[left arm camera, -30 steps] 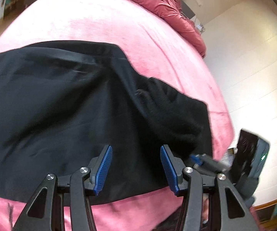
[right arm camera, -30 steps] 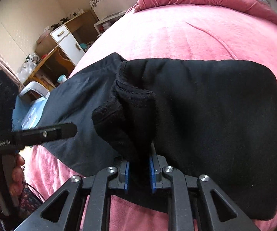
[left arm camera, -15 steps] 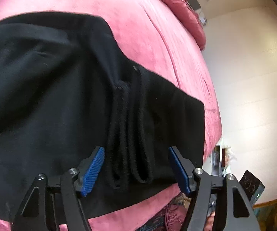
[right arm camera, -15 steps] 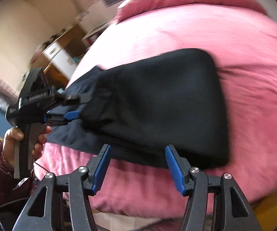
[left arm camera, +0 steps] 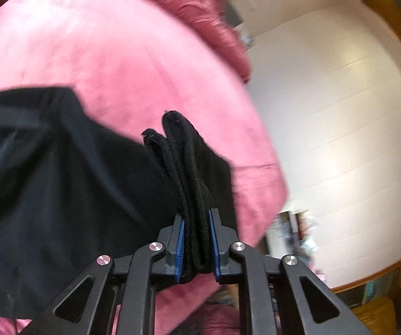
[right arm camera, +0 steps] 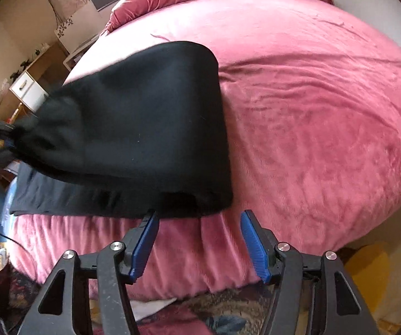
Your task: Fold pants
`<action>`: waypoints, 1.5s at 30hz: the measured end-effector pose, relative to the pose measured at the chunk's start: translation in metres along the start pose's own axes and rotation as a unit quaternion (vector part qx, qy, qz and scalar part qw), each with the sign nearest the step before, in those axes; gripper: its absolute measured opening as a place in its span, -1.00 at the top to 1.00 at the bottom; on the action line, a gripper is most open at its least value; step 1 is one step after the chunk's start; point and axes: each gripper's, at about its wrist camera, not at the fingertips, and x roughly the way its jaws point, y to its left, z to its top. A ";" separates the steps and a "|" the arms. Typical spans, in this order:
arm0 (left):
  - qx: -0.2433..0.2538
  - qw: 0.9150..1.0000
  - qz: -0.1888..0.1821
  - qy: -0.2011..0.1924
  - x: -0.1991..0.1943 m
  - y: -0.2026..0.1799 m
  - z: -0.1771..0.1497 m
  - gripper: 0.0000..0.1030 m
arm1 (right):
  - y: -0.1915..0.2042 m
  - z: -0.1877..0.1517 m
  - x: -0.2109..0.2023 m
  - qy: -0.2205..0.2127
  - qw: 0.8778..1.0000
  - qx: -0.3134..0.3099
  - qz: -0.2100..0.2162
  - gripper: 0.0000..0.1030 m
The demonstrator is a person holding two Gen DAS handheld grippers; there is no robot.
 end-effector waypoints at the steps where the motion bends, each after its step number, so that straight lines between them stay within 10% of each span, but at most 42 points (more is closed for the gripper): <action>1: 0.010 1.000 -0.008 -0.008 -0.007 -0.008 0.001 0.72 | 0.002 0.002 0.004 -0.001 1.000 -0.003 -0.008 -0.20; 7: 0.022 1.000 0.010 -0.013 -0.022 0.003 -0.011 0.74 | 0.013 0.010 -0.001 -0.038 0.998 -0.024 -0.033 0.31; 15: -0.020 0.983 0.175 0.054 0.011 0.086 -0.033 0.84 | 0.029 0.006 0.016 -0.008 0.996 -0.061 -0.067 0.26; 31: 0.014 0.982 0.186 0.024 -0.011 0.062 -0.039 0.57 | 0.034 -0.005 -0.049 0.010 0.988 -0.155 -0.025 0.00; 45: 0.041 0.975 0.220 0.005 -0.005 0.055 -0.057 0.53 | 0.168 0.046 -0.015 -0.034 0.965 -0.259 0.017 -0.02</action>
